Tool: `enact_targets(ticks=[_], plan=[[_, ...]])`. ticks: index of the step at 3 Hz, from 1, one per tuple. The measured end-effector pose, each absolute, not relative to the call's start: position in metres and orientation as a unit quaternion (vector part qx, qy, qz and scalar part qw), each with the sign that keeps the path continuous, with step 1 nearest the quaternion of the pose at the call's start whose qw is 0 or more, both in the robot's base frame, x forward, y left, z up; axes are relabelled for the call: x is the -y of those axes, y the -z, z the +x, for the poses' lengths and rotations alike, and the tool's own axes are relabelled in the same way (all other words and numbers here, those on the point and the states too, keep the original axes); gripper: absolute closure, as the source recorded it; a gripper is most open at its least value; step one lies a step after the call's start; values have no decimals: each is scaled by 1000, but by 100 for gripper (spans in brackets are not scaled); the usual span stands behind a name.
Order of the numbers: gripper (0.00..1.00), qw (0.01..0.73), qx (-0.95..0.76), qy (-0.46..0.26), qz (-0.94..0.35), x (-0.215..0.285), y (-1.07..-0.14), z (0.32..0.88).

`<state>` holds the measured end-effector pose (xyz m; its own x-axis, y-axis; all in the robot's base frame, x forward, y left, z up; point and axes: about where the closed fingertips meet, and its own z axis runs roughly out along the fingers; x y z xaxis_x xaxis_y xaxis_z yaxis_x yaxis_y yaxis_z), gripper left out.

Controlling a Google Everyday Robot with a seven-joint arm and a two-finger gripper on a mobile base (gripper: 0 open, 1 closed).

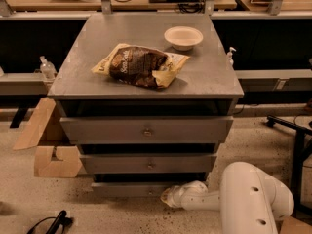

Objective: Close bottom drawer

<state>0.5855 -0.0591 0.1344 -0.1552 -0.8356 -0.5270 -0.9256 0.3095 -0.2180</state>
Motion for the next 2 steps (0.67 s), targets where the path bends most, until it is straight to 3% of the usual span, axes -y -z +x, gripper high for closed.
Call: enact_targets(ticks=[2], plan=[[100,287,-757,-64,-583,57,-124,612]])
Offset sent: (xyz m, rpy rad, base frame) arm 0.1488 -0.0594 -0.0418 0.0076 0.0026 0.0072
